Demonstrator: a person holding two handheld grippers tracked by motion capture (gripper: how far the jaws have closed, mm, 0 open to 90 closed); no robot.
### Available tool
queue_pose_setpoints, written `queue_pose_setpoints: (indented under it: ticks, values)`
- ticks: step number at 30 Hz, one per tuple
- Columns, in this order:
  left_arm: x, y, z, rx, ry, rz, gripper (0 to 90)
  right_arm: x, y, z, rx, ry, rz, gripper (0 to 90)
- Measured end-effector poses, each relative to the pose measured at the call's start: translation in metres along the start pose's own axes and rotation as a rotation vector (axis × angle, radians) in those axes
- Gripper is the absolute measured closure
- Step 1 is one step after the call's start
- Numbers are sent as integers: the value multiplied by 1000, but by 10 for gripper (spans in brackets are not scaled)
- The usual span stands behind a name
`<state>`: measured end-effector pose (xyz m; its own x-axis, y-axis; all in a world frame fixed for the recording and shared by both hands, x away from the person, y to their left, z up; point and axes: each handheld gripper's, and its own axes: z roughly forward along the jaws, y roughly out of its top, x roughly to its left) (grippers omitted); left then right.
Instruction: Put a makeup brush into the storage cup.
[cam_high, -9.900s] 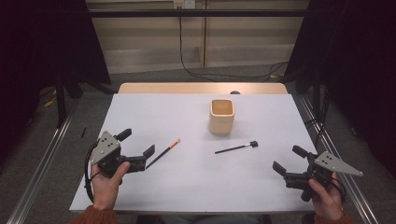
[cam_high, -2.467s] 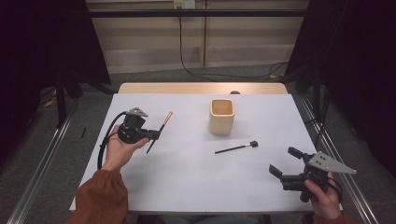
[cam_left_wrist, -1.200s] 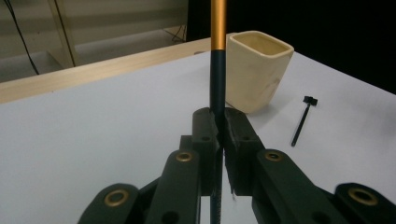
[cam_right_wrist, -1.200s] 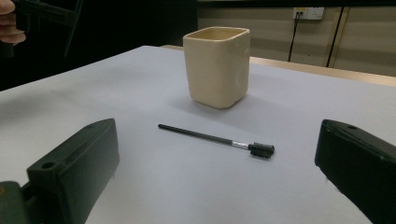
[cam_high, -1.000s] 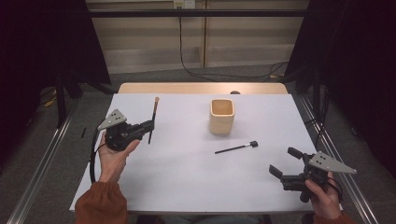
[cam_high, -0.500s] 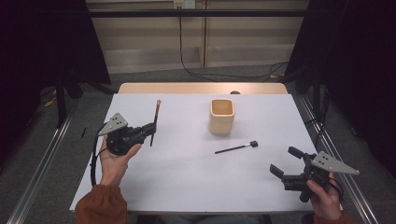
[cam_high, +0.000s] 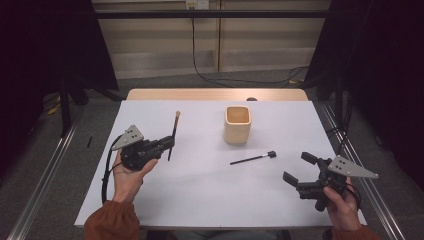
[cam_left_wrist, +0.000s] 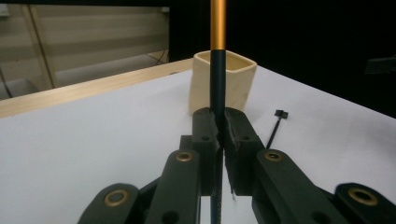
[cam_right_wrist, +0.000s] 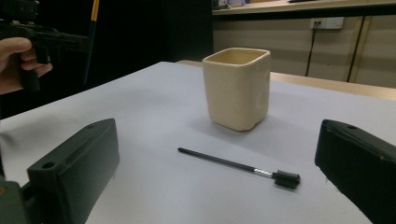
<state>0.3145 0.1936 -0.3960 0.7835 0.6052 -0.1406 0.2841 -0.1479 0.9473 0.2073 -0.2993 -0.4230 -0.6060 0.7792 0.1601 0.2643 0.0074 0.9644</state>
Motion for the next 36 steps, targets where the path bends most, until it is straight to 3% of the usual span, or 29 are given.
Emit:
queue_pose_setpoints:
  ticks: [14, 28, 36]
  values:
    - [-15, -2, 10, -18, -50, 29, 838, 21, 17, 30, 6, 89, -84, 1]
    - [-23, -4, 18, -17, -75, 24, 838, 35, 48, 74, 4, 211, -112, 23]
    - [-30, -3, 25, -13, -98, 29, 838, 43, 59, 94, 10, 250, -125, 25]
